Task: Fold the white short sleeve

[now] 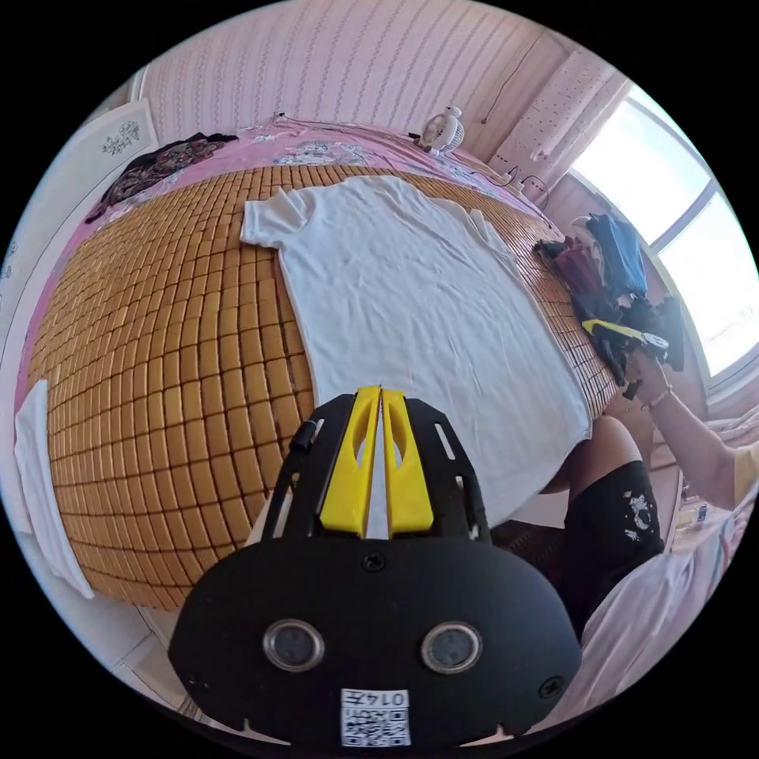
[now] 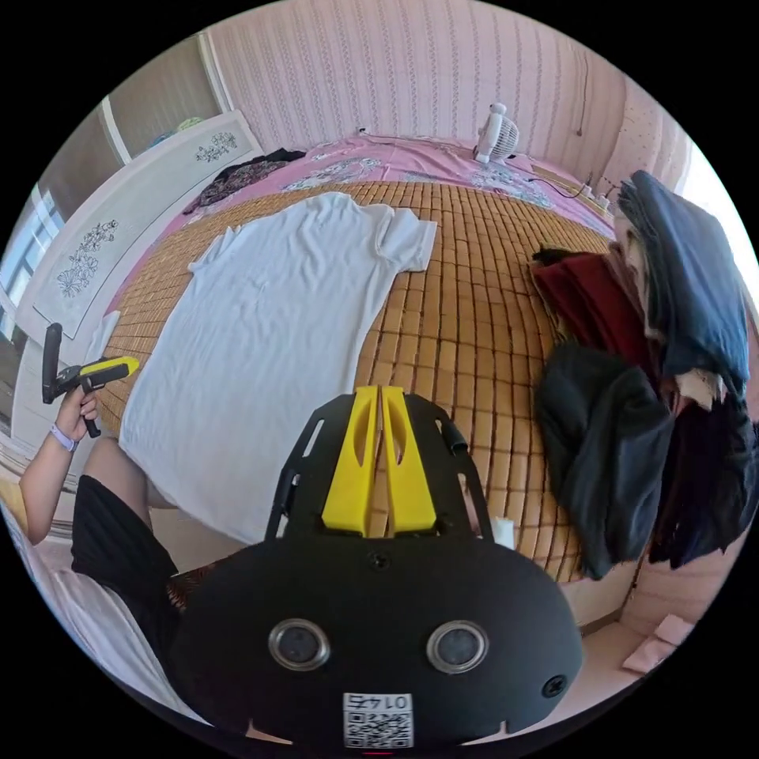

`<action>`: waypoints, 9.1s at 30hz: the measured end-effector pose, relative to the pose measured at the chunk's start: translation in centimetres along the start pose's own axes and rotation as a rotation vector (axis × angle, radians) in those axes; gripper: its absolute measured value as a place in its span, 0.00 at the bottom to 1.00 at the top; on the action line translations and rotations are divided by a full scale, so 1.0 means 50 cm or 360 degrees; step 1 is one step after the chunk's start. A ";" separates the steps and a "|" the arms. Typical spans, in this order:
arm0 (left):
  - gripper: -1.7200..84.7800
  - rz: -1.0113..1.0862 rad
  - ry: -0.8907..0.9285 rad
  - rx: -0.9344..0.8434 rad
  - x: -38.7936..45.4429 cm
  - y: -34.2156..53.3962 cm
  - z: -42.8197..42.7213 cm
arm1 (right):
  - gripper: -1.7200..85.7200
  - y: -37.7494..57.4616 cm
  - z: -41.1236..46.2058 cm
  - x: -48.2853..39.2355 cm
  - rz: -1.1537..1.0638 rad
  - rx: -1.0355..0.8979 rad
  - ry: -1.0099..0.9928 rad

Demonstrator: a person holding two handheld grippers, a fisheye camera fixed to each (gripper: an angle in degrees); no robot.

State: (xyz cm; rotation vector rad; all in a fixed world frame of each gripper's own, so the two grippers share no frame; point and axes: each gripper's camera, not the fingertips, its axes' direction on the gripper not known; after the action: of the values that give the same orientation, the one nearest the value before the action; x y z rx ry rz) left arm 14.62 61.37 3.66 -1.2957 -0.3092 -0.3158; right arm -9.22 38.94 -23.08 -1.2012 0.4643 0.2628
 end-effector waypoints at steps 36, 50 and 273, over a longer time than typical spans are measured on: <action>0.02 0.0760 0.0316 -0.0167 0.510 -0.673 0.657 | 0.03 -0.064 0.606 0.347 0.0237 -0.0214 -0.0250; 0.05 0.0749 0.0293 -0.0323 0.583 -0.724 0.902 | 0.03 0.094 0.713 0.426 0.0455 -0.0149 -0.0359; 0.02 -0.0005 0.0450 -0.0584 -0.052 0.064 0.322 | 0.08 0.379 0.590 -0.094 -0.0606 -0.0834 -0.0730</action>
State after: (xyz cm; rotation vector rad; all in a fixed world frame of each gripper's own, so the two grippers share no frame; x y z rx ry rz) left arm 12.77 77.88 3.73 -1.5869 -0.0109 -0.5712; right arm -15.51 73.37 -28.22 -1.6518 -0.2547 0.3299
